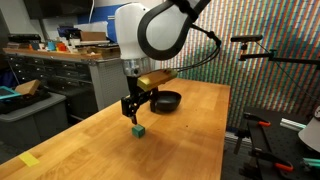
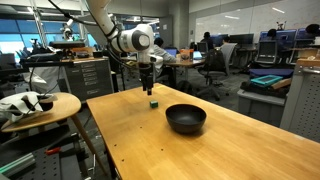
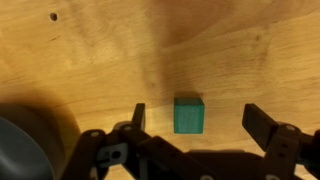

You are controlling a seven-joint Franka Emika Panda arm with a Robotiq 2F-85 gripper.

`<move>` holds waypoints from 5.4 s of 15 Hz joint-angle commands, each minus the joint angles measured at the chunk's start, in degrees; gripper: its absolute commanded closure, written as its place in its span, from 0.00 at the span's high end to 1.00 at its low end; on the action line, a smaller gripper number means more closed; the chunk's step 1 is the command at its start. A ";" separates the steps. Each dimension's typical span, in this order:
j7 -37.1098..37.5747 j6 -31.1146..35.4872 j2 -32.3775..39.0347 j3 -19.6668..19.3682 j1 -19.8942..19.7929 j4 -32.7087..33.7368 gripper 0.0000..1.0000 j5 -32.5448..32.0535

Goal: Put the green block in the bowl

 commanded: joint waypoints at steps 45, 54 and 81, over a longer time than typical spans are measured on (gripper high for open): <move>-4.51 -0.94 -8.94 -8.69 -5.85 -5.14 0.18 3.15; -1.41 3.06 -5.29 -11.29 -9.96 -8.75 0.18 4.18; -7.62 -3.51 -9.69 -10.27 -11.18 -5.73 1.00 6.84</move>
